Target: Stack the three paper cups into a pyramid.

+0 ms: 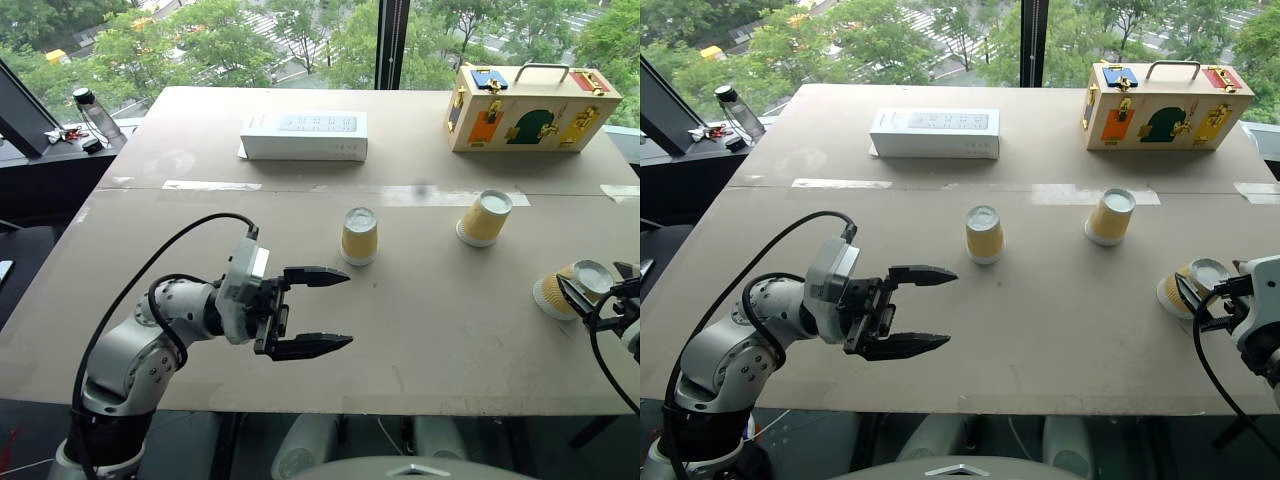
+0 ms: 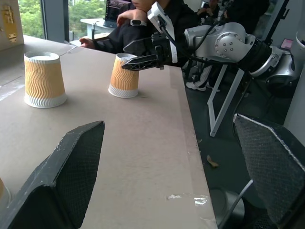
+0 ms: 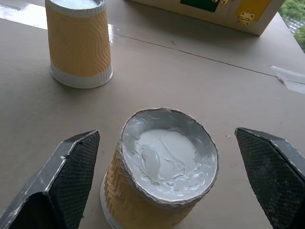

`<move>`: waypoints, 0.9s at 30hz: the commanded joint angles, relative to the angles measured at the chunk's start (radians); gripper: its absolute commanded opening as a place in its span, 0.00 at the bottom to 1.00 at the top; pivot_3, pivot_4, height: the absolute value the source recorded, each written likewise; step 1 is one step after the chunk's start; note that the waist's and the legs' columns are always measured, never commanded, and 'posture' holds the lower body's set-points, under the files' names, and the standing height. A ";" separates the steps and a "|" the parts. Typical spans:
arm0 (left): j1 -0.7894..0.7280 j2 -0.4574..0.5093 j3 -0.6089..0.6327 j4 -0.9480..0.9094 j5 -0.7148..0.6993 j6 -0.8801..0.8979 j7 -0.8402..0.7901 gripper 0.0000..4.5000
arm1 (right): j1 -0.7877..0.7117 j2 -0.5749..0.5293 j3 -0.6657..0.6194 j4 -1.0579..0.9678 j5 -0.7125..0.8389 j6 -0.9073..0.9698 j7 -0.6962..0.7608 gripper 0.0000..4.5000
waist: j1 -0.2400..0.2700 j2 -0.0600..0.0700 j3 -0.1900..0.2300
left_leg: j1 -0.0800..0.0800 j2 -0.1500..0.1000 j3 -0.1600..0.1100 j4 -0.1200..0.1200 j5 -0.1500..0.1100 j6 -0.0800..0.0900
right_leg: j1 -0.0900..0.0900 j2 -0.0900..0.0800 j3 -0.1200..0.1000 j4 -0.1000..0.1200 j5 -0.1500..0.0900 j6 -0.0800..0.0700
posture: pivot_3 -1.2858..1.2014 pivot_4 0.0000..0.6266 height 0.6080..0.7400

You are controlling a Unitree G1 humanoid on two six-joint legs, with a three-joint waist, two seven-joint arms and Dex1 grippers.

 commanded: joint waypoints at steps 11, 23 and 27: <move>0.033 -0.003 -0.005 -0.023 -0.005 -0.055 -0.004 1.00 | -0.013 0.025 -0.001 -0.029 -0.004 0.008 -0.013 0.41 | 0.000 0.000 0.000 | 0.000 0.000 0.000 0.000 0.000 0.000 | 0.000 0.000 0.000 0.000 0.000 -0.001 | 0.52 0.24 1.00; 0.045 -0.002 -0.011 0.001 0.006 -0.088 -0.019 1.00 | -0.046 0.023 -0.030 -0.025 -0.020 -0.038 -0.036 0.99 | 0.000 0.000 0.000 | 0.000 0.000 0.000 0.000 0.000 0.000 | 0.000 0.000 0.000 0.000 0.000 -0.001 | 0.52 0.24 1.00; 0.048 -0.003 -0.014 0.001 0.007 -0.092 -0.015 1.00 | -0.045 0.026 -0.012 -0.003 -0.033 -0.024 -0.040 0.99 | 0.000 0.000 0.000 | 0.000 0.000 0.000 -0.001 0.000 0.000 | 0.000 0.001 0.000 -0.001 0.000 0.000 | 0.52 0.24 1.00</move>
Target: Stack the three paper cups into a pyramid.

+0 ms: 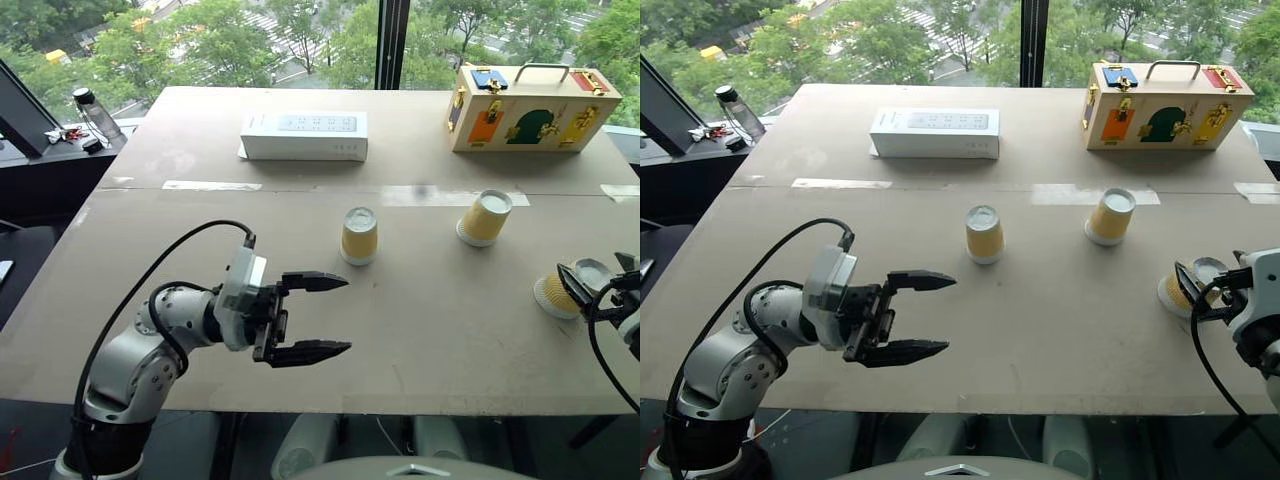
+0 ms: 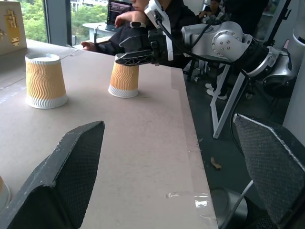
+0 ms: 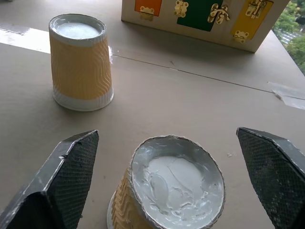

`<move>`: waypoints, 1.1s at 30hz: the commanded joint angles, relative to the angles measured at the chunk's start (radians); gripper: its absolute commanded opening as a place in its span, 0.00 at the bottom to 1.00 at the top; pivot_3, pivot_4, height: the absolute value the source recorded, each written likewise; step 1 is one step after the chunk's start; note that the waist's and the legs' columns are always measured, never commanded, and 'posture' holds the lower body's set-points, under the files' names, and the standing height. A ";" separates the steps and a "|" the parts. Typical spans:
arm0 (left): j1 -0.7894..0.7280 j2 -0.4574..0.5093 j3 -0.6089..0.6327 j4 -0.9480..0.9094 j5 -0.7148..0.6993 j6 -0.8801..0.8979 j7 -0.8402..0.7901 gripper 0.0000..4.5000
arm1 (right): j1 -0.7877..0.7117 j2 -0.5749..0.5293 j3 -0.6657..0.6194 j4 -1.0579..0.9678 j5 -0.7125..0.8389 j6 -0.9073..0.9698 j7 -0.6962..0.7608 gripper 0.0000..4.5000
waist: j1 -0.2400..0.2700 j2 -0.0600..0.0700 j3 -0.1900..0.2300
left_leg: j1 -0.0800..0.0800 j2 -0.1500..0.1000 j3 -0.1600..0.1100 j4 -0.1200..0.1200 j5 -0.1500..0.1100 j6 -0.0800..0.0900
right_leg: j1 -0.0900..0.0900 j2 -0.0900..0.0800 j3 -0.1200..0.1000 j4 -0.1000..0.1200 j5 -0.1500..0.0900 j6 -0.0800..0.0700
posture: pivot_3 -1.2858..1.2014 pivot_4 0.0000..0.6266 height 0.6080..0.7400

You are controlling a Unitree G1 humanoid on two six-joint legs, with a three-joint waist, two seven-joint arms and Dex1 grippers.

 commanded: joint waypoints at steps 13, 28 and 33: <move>0.022 0.003 0.004 -0.017 -0.006 -0.032 0.013 1.00 | -0.009 0.027 -0.006 0.031 0.015 0.020 -0.007 0.72 | 0.000 0.001 0.001 | 0.000 0.000 0.000 0.000 0.000 0.000 | 0.000 0.000 0.001 0.000 0.000 0.000 | 0.52 0.24 1.00; 0.061 -0.026 0.069 0.037 0.046 -0.108 0.094 1.00 | -0.178 -0.009 0.267 -0.185 0.188 0.095 0.087 0.49 | -0.013 0.003 0.002 | 0.000 0.003 0.002 -0.001 0.000 0.000 | -0.001 0.002 0.002 -0.001 0.000 -0.001 | 0.52 0.24 1.00; 0.138 -0.021 0.140 0.039 0.066 -0.143 0.121 1.00 | -0.411 0.028 0.520 -0.054 0.067 0.110 0.046 0.49 | -0.006 0.002 0.003 | 0.000 0.003 0.001 -0.001 0.000 0.000 | -0.001 0.003 0.001 -0.003 0.000 -0.002 | 0.52 0.24 1.00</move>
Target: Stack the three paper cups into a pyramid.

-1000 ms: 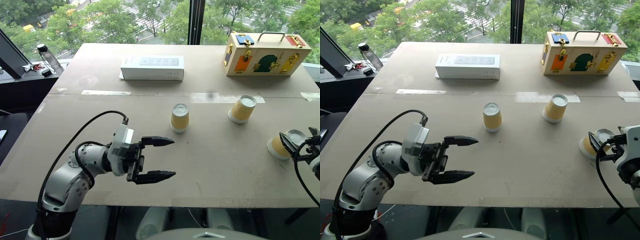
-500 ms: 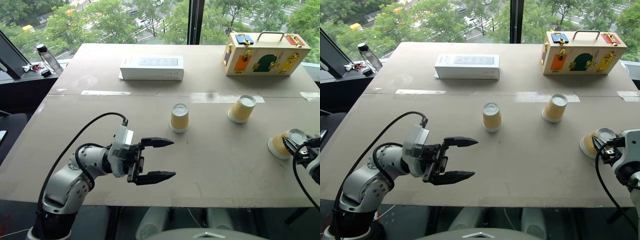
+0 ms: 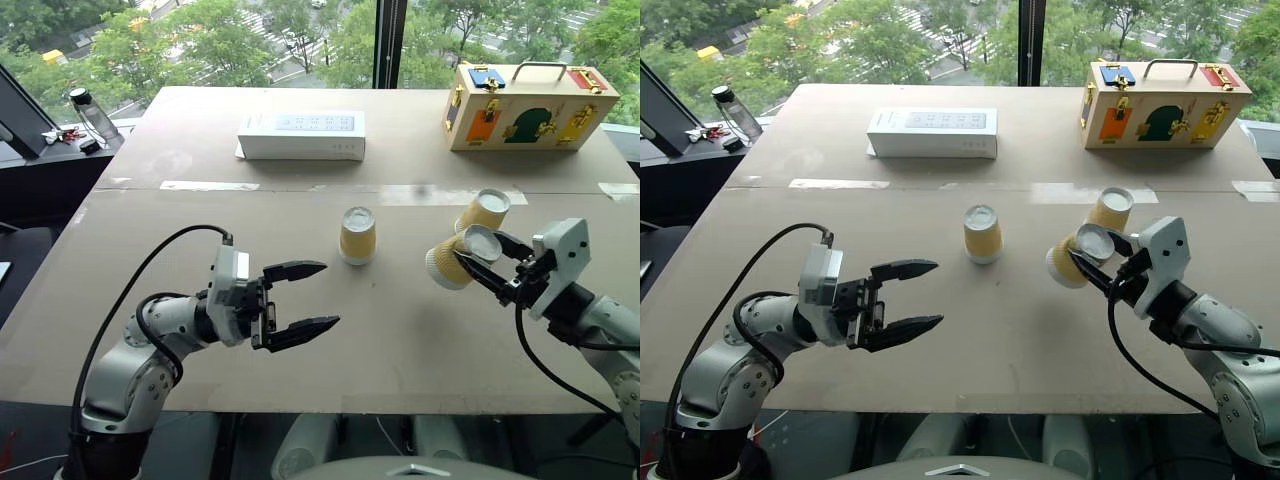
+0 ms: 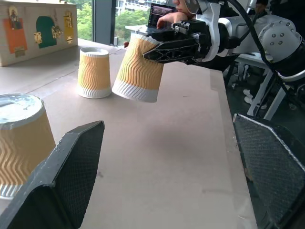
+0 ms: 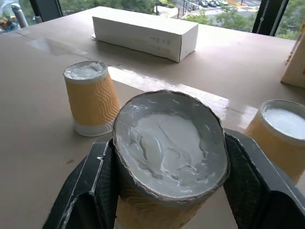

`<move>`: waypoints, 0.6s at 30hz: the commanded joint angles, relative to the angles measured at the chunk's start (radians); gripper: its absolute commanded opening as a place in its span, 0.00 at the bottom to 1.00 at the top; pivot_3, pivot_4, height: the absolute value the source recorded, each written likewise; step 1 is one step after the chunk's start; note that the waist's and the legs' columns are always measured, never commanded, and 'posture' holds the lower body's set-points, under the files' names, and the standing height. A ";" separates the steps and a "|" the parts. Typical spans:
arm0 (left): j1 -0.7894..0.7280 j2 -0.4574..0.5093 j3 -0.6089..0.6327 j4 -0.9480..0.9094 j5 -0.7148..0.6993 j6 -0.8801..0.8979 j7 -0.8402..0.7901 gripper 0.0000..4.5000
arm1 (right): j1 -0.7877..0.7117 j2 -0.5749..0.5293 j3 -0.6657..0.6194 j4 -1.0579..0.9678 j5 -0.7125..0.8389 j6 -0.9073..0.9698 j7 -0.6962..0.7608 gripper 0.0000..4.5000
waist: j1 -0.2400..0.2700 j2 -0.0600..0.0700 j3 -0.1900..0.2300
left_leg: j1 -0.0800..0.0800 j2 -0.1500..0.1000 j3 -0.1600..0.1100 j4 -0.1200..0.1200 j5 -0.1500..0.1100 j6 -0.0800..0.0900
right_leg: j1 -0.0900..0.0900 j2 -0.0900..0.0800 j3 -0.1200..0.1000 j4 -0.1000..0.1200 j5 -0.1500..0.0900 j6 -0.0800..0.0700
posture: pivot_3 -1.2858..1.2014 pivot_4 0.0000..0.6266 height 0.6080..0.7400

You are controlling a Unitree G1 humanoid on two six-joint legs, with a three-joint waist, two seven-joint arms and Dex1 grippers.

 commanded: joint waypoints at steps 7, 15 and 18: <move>0.174 0.001 0.186 -0.048 -0.042 -0.015 0.083 1.00 | -0.288 0.060 0.304 0.255 -0.222 -0.075 0.003 0.49 | 0.004 0.000 0.001 | -0.003 -0.001 0.000 -0.001 0.001 -0.002 | -0.003 0.000 0.001 -0.001 0.002 0.001 | 0.52 0.24 1.00; 0.288 -0.026 0.264 -0.074 -0.071 -0.037 0.098 1.00 | -0.361 0.088 0.335 0.354 -0.278 -0.107 0.041 0.49 | -0.001 0.000 0.001 | -0.003 0.001 0.006 -0.002 0.000 -0.001 | -0.006 0.001 0.007 -0.001 0.003 0.001 | 0.52 0.24 1.00; 0.312 -0.039 0.269 -0.076 -0.067 -0.045 0.105 1.00 | -0.378 0.093 0.341 0.371 -0.286 -0.114 0.064 0.49 | 0.001 0.000 0.001 | -0.002 0.001 0.007 -0.002 0.000 -0.001 | -0.006 0.001 0.007 -0.001 0.003 0.001 | 0.52 0.24 1.00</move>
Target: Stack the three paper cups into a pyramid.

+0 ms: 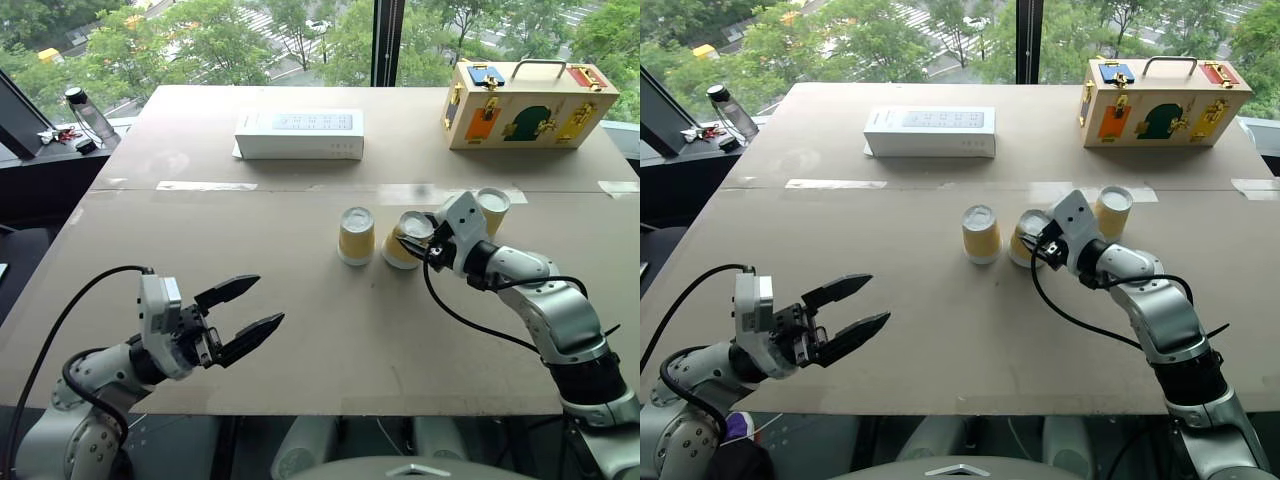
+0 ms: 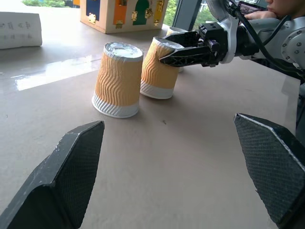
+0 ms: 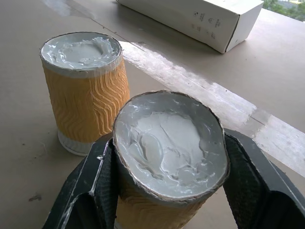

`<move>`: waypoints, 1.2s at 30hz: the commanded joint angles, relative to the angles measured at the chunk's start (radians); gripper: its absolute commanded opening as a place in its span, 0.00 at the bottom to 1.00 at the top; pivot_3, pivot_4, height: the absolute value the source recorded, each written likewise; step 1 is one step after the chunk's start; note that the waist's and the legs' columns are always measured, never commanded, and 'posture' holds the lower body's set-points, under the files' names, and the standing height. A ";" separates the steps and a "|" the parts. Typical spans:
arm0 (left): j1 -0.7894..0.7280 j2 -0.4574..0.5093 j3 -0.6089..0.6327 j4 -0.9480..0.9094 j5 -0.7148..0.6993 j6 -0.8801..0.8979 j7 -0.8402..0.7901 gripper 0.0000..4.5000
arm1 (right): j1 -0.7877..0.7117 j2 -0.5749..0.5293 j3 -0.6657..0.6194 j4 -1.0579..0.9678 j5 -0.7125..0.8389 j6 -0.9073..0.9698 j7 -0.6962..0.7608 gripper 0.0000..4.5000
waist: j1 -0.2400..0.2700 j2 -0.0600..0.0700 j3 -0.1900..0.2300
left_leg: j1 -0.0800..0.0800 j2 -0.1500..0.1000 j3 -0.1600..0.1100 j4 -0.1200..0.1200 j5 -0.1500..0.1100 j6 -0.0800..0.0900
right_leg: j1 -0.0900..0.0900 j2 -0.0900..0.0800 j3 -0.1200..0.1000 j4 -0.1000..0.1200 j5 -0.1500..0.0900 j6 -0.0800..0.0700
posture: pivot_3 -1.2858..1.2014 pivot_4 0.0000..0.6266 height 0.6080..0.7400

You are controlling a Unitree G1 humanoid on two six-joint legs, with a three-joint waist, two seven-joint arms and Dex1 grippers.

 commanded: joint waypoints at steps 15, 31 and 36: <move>0.047 -0.026 0.021 -0.046 -0.017 -0.048 0.016 1.00 | -0.063 0.018 0.047 0.029 -0.076 -0.031 0.086 0.60 | -0.001 0.000 0.000 | 0.000 0.001 0.002 0.000 0.000 0.000 | 0.000 0.001 0.001 0.000 0.001 -0.001 | 0.52 0.24 1.00; -0.013 -0.028 -0.037 -0.059 -0.039 -0.033 0.003 1.00 | -0.079 -0.074 -0.296 -0.126 0.146 0.058 0.131 0.99 | 0.002 0.000 0.000 | 0.000 0.001 0.003 0.000 0.000 0.000 | -0.001 0.001 0.002 0.000 0.001 -0.001 | 0.52 0.24 1.00; -0.022 -0.009 -0.057 -0.096 -0.064 -0.025 -0.027 1.00 | -0.098 -0.106 -0.295 0.021 0.032 0.029 0.045 0.99 | -0.002 -0.001 0.000 | 0.001 0.003 0.005 -0.001 0.000 0.000 | -0.001 0.002 0.003 0.000 0.002 -0.002 | 0.52 0.24 1.00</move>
